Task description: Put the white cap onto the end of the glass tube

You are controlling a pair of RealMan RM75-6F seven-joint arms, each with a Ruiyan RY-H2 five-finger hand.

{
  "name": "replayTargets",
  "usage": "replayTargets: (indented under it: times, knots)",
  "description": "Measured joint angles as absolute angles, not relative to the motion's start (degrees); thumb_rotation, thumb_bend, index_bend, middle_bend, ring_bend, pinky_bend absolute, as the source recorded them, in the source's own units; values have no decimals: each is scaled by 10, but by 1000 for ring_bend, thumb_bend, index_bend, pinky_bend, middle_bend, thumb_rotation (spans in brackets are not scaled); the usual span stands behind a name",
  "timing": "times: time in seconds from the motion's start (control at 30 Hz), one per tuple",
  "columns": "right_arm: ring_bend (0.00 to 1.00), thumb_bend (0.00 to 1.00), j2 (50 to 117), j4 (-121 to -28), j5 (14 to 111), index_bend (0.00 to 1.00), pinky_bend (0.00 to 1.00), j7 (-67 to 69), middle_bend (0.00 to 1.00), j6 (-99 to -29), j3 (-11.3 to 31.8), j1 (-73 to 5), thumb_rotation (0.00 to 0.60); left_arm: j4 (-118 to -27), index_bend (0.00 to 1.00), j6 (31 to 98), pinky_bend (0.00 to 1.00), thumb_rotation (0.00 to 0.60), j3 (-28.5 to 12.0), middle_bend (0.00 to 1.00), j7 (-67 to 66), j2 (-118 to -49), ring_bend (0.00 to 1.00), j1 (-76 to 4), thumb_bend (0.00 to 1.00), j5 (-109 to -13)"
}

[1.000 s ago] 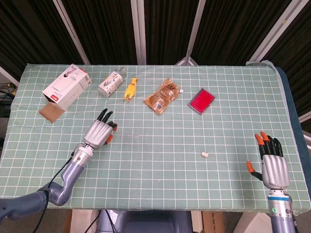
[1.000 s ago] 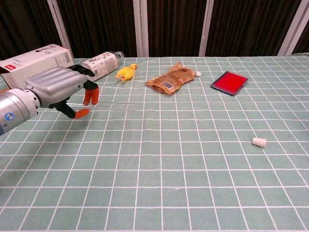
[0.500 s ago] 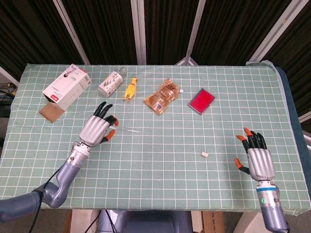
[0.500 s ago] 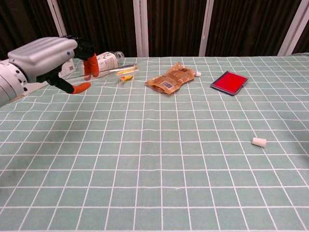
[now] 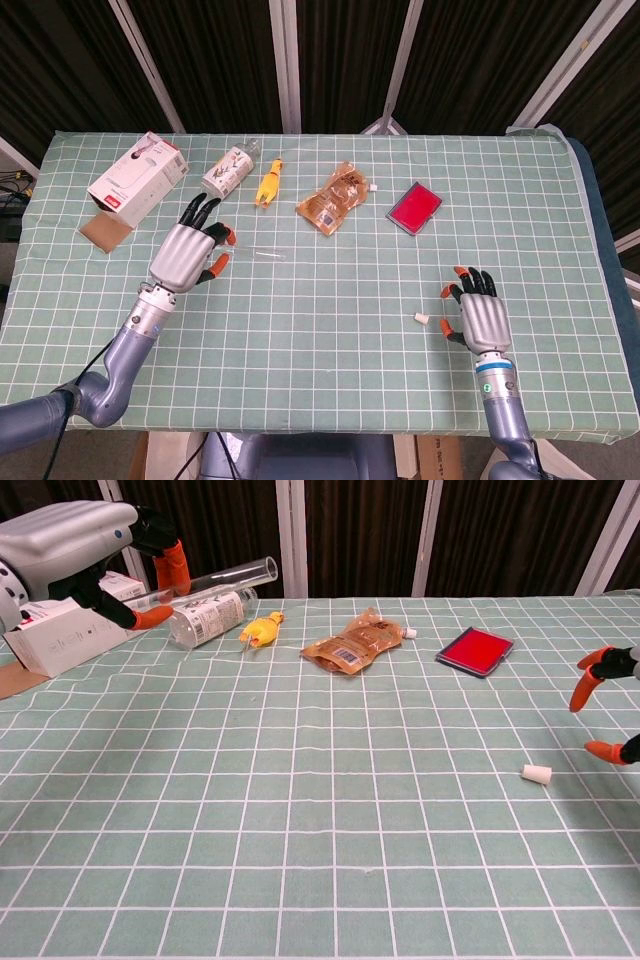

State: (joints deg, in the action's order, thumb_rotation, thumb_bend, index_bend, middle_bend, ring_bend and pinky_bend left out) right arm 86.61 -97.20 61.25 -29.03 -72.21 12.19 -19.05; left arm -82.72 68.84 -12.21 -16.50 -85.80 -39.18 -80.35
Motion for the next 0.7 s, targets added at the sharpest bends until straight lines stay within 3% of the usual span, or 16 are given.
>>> replayTargets:
  times: [0.7]
  knots:
    - [0, 351, 950, -906, 558, 416, 0, -311, 135, -736, 114, -205, 600, -819, 516, 686, 0, 600, -119, 527, -156, -853, 96, -392, 620, -799]
